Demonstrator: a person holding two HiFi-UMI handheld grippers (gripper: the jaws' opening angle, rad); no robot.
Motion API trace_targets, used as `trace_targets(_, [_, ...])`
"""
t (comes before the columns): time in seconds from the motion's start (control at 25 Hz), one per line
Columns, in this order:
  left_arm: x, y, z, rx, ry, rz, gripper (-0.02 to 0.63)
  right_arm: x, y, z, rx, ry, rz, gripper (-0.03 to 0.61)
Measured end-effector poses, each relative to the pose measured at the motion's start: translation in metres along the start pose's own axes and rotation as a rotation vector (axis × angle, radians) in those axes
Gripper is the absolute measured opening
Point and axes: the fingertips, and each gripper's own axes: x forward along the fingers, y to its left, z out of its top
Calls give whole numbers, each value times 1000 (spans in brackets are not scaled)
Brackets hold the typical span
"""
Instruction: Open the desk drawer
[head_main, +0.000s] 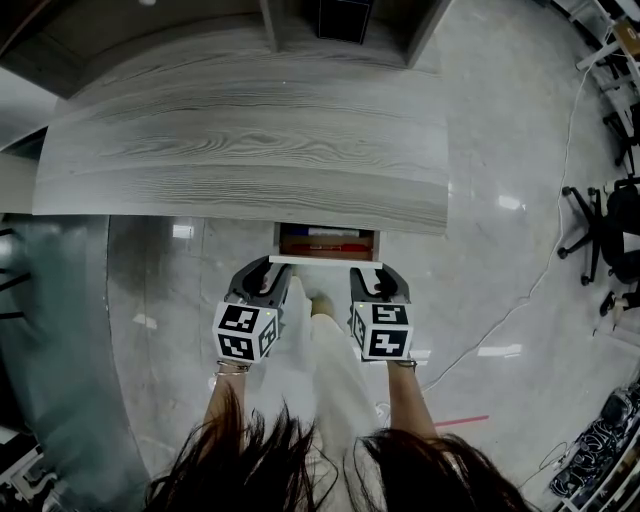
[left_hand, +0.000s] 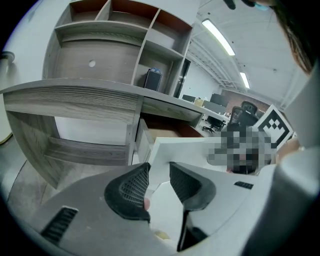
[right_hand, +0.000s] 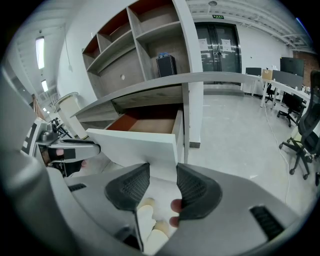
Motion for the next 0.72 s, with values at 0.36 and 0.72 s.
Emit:
trace_targets(0.36, [-6,-2,-5,0,17,-4,129,-6,4,-7,16,-1,-18,162])
trace_targets(0.72, [-12,-6,-15,-17,42,-17,129,-11,6,-17,18,15,-31,161])
